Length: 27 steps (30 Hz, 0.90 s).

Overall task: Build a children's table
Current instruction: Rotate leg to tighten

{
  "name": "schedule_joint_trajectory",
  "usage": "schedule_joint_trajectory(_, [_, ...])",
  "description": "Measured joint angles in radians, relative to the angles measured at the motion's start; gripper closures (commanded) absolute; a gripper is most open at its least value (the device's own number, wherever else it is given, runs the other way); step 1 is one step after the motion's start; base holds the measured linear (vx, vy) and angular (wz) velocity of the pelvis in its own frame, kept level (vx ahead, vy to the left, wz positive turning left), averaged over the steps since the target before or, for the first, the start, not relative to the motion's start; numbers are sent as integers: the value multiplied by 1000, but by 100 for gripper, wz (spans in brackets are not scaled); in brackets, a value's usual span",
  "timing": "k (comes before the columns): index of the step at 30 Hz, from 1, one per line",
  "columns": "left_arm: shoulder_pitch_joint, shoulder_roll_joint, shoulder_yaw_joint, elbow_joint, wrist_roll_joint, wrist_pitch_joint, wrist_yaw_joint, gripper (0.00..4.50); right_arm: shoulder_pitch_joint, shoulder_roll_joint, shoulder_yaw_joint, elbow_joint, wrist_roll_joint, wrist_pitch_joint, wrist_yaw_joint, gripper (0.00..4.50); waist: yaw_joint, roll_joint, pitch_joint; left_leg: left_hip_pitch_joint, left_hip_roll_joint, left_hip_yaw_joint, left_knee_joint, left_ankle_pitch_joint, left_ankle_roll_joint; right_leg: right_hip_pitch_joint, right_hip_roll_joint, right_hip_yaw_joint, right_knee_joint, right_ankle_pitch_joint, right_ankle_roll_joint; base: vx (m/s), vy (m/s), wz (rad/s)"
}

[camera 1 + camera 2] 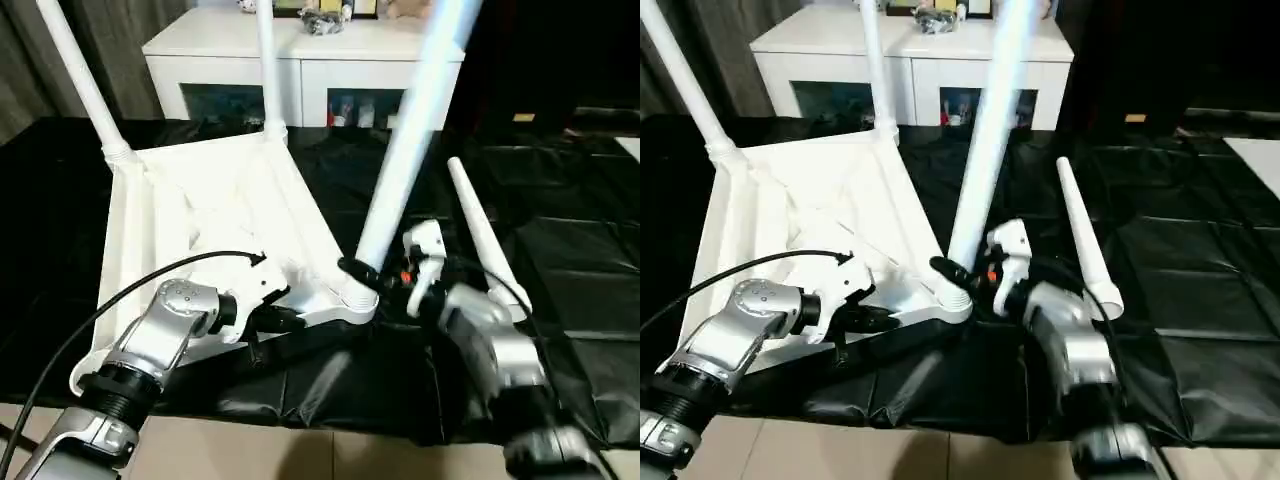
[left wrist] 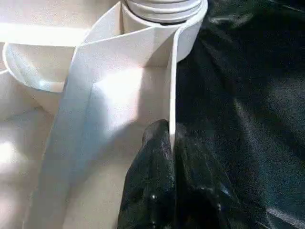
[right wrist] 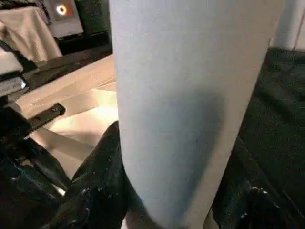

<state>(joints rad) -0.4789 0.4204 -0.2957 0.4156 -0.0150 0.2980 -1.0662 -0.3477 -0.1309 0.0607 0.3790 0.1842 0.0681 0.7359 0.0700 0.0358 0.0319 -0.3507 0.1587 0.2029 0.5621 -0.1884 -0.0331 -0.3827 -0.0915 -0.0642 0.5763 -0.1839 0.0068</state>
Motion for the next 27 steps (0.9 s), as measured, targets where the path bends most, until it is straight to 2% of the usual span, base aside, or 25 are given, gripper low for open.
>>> schedule_joint_trajectory(5, [0,0,0,0,-1,0,0,450,33,21,13,-44,-30,-36,-51,264,-2,1,1,0,0,0,1,0,0,0,0,1,0,0,0,0,0,0])
schedule_joint_trajectory(9, [0,2,1,0,0,0,0,450,27,19,44,-45,-73,-55,-61,264,-6,-1,1,0,-1,0,0,0,0,0,0,1,0,0,1,0,0,0])
schedule_joint_trajectory(15, [-1,2,9,0,8,-1,18,450,-79,-5,86,60,-112,-58,-13,264,-20,-9,5,1,-1,-1,0,0,0,-1,0,1,0,0,1,0,0,0])
schedule_joint_trajectory(22, [0,3,10,2,11,0,24,450,-171,-41,91,157,-101,-23,99,264,-27,-13,4,1,-1,-1,1,0,0,-1,0,1,0,0,1,0,0,0])
schedule_joint_trajectory(27, [0,2,9,3,14,0,30,450,-216,-48,64,236,-62,1,144,264,-29,-16,2,1,-1,-1,2,0,0,-1,0,1,0,0,1,0,0,0])
